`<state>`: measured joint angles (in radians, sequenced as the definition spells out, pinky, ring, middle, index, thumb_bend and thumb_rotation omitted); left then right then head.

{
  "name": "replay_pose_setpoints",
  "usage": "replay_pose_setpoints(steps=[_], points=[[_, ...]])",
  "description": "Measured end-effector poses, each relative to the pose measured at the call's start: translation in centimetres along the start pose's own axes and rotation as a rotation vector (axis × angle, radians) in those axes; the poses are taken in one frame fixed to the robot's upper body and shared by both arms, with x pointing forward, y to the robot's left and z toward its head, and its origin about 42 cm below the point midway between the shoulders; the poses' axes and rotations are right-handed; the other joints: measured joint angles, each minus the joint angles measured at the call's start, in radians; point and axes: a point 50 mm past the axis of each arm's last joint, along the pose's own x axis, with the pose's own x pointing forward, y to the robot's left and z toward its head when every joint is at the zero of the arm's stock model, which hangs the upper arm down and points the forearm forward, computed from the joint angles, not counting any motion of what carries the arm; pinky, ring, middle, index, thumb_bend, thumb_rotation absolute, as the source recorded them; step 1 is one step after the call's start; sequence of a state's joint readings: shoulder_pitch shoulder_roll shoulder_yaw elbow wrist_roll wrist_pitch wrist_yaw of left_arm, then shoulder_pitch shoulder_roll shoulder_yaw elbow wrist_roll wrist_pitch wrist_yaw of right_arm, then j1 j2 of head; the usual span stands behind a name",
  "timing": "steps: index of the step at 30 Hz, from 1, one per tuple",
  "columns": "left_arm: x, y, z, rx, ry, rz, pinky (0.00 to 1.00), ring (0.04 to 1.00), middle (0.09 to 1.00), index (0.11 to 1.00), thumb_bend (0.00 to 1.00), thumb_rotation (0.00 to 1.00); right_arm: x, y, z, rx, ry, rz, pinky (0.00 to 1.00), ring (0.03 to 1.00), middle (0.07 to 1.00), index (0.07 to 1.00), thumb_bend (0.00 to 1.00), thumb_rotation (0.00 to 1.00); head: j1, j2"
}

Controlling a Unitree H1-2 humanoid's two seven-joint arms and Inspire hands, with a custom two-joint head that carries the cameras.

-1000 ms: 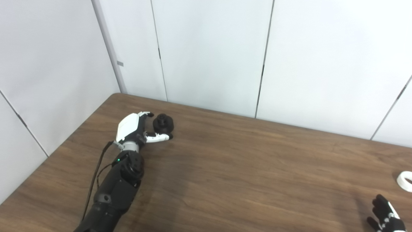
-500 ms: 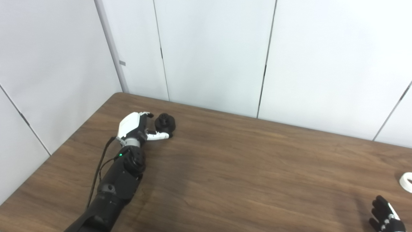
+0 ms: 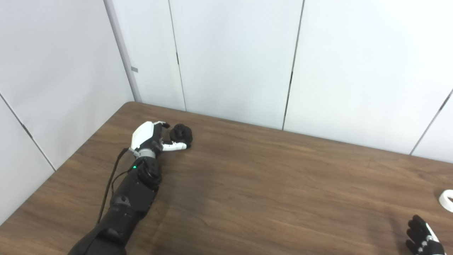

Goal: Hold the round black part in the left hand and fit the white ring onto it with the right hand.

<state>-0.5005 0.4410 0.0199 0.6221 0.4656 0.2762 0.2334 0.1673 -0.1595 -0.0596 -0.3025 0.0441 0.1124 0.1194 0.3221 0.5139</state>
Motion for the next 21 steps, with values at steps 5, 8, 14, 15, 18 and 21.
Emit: replay_pose_setpoints(steps=[5, 8, 14, 15, 18, 21], points=[[-0.01, -0.25, 0.36, 0.003, -0.011, -0.007, 1.00, 0.965, 0.918, 0.810, 0.99, 0.36, -0.01, 0.00, 0.00, 0.000, 0.000, 0.000, 1.00, 0.967, 0.957, 0.947, 0.55, 1.00, 0.000, 0.000], [-0.03, -0.39, 0.51, 0.004, -0.014, -0.009, 1.00, 0.964, 0.916, 0.805, 0.98, 0.34, -0.03, 0.00, -0.01, -0.001, 0.001, -0.001, 0.99, 0.970, 0.958, 0.946, 0.54, 1.00, -0.002, 0.005], [-0.10, -0.61, 0.66, 0.012, -0.020, -0.014, 1.00, 0.972, 0.922, 0.801, 0.97, 0.36, -0.08, 0.01, 0.02, -0.011, 0.003, -0.002, 0.99, 0.970, 0.958, 0.946, 0.53, 1.00, -0.003, 0.008], [-0.11, -0.63, 0.67, 0.013, -0.020, -0.015, 1.00, 0.970, 0.921, 0.798, 0.97, 0.35, -0.08, 0.01, 0.01, -0.011, 0.003, -0.002, 1.00, 0.972, 0.960, 0.947, 0.53, 1.00, -0.003, 0.009], [-0.12, -0.68, 0.70, 0.015, -0.022, -0.016, 1.00, 0.967, 0.920, 0.793, 0.96, 0.35, -0.09, 0.00, 0.01, -0.011, 0.003, -0.002, 0.99, 0.968, 0.957, 0.943, 0.54, 1.00, -0.003, 0.009], [-0.12, -0.68, 0.69, 0.016, -0.021, -0.015, 1.00, 0.967, 0.919, 0.790, 0.97, 0.34, -0.12, 0.00, 0.00, -0.011, 0.003, -0.002, 0.98, 0.963, 0.954, 0.939, 0.55, 1.00, -0.002, 0.012]])
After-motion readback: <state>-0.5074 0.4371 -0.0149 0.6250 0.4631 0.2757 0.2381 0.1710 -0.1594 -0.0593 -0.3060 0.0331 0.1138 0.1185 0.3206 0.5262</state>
